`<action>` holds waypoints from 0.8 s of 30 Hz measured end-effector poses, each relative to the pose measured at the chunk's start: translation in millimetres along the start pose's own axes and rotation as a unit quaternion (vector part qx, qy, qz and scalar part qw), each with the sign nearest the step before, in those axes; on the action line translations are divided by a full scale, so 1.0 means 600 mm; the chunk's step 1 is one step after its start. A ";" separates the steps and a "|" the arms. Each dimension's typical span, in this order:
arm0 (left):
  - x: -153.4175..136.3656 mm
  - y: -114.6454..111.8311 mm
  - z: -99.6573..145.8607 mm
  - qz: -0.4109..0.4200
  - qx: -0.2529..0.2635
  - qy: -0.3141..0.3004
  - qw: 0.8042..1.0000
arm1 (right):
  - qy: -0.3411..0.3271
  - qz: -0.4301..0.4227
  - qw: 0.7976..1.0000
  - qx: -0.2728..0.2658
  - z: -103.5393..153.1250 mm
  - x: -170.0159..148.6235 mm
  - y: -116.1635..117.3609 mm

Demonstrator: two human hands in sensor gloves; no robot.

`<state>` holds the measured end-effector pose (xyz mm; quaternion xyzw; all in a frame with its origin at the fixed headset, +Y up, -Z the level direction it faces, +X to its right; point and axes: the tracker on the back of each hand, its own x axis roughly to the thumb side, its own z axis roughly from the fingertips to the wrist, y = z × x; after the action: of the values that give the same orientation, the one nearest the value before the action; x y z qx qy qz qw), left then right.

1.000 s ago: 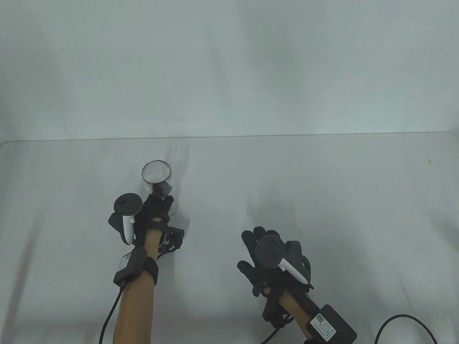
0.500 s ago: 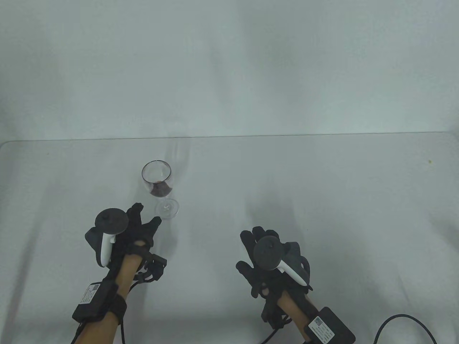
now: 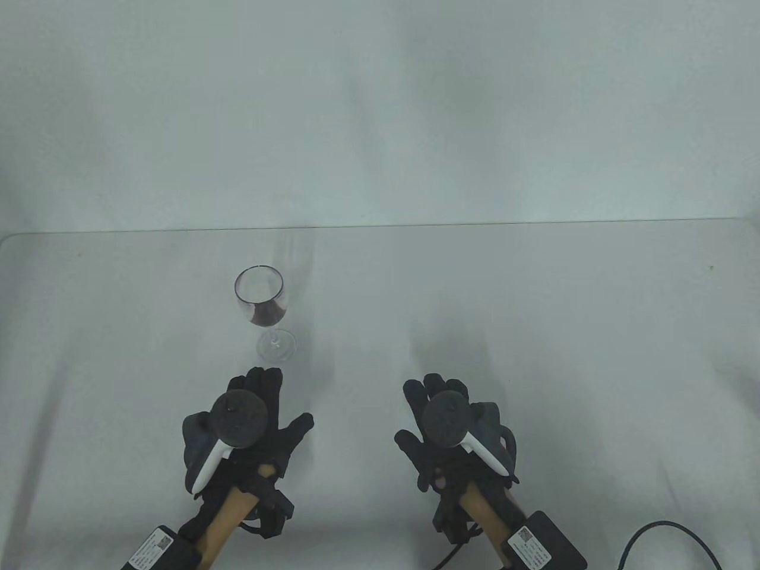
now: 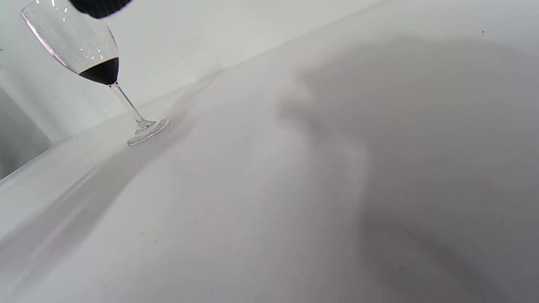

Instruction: Shake wine glass in air

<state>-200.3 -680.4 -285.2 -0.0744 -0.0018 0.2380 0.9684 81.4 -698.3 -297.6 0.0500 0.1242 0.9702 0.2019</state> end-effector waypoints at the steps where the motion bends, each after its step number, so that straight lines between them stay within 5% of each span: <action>1: 0.006 -0.005 0.001 -0.009 -0.004 -0.005 1.000 | -0.002 0.000 1.000 -0.003 0.000 0.000 0.000; 14: 0.029 -0.033 0.003 -0.134 0.023 -0.053 0.989 | -0.008 0.021 0.999 -0.032 -0.003 0.007 0.009; 24: 0.018 -0.049 -0.001 -0.161 -0.023 -0.030 0.986 | 0.005 0.065 0.998 -0.005 -0.014 0.005 0.032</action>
<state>-177.1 -701.5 -281.6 -0.0881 -0.0486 0.0813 0.9916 70.0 -715.7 -300.8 0.0516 0.1166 0.9822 0.1377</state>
